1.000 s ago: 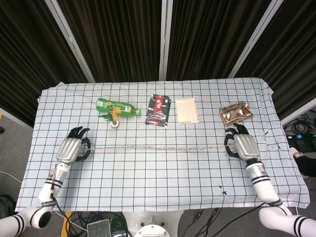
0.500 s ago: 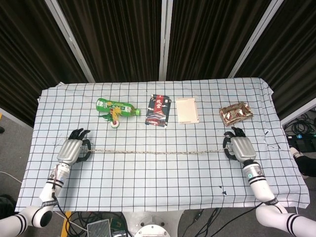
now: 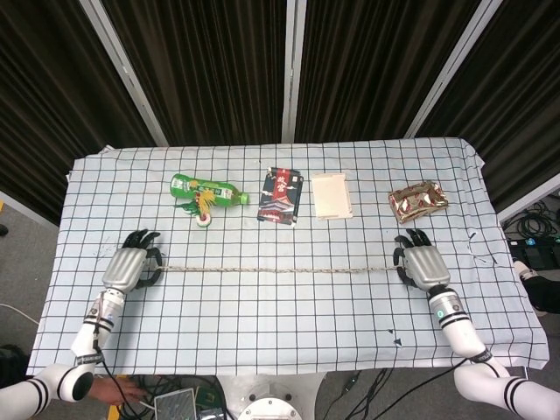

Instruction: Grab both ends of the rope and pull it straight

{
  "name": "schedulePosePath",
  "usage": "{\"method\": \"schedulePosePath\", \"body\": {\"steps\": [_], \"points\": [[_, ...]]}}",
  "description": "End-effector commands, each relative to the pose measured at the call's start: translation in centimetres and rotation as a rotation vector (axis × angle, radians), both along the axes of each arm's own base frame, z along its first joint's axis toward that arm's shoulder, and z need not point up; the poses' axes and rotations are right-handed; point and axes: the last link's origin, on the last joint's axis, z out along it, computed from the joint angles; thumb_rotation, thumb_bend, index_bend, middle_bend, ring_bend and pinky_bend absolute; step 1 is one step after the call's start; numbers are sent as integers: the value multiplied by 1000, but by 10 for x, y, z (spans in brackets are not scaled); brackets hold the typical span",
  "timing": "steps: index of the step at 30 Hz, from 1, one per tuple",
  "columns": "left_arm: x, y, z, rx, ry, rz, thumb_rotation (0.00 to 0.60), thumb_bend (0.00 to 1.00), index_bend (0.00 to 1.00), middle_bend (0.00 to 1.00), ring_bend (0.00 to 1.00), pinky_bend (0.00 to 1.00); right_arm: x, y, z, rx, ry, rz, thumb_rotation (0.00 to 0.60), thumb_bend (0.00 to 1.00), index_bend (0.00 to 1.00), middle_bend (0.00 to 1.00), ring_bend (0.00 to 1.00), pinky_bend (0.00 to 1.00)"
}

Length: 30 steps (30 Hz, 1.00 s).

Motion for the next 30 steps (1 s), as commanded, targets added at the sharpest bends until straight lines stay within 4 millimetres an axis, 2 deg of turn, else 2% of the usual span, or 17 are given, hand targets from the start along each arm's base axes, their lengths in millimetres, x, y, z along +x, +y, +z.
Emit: {"method": "schedulePosePath", "body": {"steps": [1, 6, 10, 14, 18, 24, 30], "points": [[-1, -1, 0, -7, 2, 4, 600, 380, 383, 99, 0, 0, 0, 1, 0, -2, -4, 1, 600, 357, 367, 140, 0, 0], [1, -2, 1, -5, -6, 5, 600, 291, 257, 91, 0, 0, -1, 4, 4, -16, -15, -3, 600, 269, 218, 115, 0, 0], [6, -3, 12, 39, -55, 2, 600, 193, 219, 91, 0, 0, 4, 8, 18, -70, -67, 15, 600, 239, 134, 101, 0, 0], [8, -6, 42, 126, -101, -10, 600, 157, 218, 91, 0, 0, 12, 18, 48, -145, -99, 52, 600, 240, 118, 103, 0, 0], [-3, -16, 82, 220, -70, 0, 600, 139, 222, 91, 0, 0, 15, 38, 85, -213, -145, 86, 600, 258, 118, 116, 0, 0], [-22, -52, 123, 345, -18, 1, 600, 94, 232, 91, 0, 0, 11, 79, 129, -311, -161, 102, 600, 258, 117, 122, 0, 0], [-34, -96, 141, 391, 32, 48, 600, 92, 232, 91, 0, 0, 4, 117, 148, -347, -169, 85, 600, 258, 117, 123, 0, 0]]}}
